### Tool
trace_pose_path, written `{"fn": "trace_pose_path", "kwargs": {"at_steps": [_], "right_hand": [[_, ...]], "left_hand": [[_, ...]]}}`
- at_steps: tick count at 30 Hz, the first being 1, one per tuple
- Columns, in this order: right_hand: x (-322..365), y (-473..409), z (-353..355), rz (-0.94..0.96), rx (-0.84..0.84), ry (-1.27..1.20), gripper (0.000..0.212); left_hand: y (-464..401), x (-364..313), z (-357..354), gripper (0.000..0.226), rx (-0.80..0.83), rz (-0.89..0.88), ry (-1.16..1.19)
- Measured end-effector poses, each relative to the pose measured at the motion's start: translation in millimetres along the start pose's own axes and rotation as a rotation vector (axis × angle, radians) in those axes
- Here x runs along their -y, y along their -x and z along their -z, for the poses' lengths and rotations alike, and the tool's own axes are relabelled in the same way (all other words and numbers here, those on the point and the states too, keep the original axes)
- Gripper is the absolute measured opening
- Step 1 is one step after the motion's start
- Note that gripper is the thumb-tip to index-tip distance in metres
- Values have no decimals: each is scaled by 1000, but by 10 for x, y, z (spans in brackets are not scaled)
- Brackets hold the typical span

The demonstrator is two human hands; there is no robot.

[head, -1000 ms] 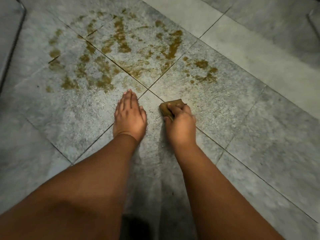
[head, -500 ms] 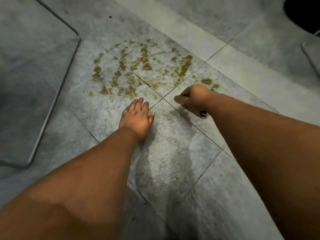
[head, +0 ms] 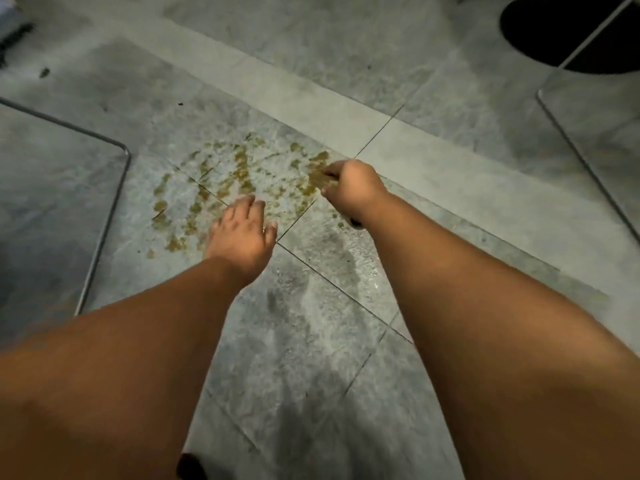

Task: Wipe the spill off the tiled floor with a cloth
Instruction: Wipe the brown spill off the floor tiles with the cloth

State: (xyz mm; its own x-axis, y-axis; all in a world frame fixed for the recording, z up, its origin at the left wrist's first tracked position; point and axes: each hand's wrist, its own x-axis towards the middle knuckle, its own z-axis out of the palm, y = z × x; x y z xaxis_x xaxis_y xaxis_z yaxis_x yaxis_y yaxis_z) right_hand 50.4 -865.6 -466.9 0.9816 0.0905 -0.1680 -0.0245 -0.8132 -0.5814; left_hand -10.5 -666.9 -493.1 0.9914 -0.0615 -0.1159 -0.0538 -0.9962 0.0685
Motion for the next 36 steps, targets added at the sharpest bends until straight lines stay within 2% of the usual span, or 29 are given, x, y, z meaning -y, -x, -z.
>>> {"fn": "trace_pose_path", "kwargs": {"at_steps": [4,11,17,24,26,28,31,36], "right_hand": [[-287,3,9,43,116,123,39],[-684,60,-62,-3,-94,79,40],[-938,-40,-847,-109,-215,-45,46],[-993,-673,-1092,-79,-262,111,44],[-1030,-796,-1202,-80,-221,153,44],[-1085,-752,-1383,-72,-186,153,44],[-1159,-590,-1542,-36,-241,150,43],[-1252,-393,-1478,-1,-174,158,44]], "left_hand": [[-109,-260,-308,56,36,-54,67],[-387,-540,-859,54,107,-127,161],[-689,-516,-1295,56,157,-153,170],[-1060,-626,-1685,55,100,-141,313],[-1054,-628,-1803,56,49,-146,299],[-1046,-614,-1895,55,5,-132,290],[-1075,-629,-1931,55,-32,-116,290],[-1044,-646,-1887,55,-28,-112,260]]}}
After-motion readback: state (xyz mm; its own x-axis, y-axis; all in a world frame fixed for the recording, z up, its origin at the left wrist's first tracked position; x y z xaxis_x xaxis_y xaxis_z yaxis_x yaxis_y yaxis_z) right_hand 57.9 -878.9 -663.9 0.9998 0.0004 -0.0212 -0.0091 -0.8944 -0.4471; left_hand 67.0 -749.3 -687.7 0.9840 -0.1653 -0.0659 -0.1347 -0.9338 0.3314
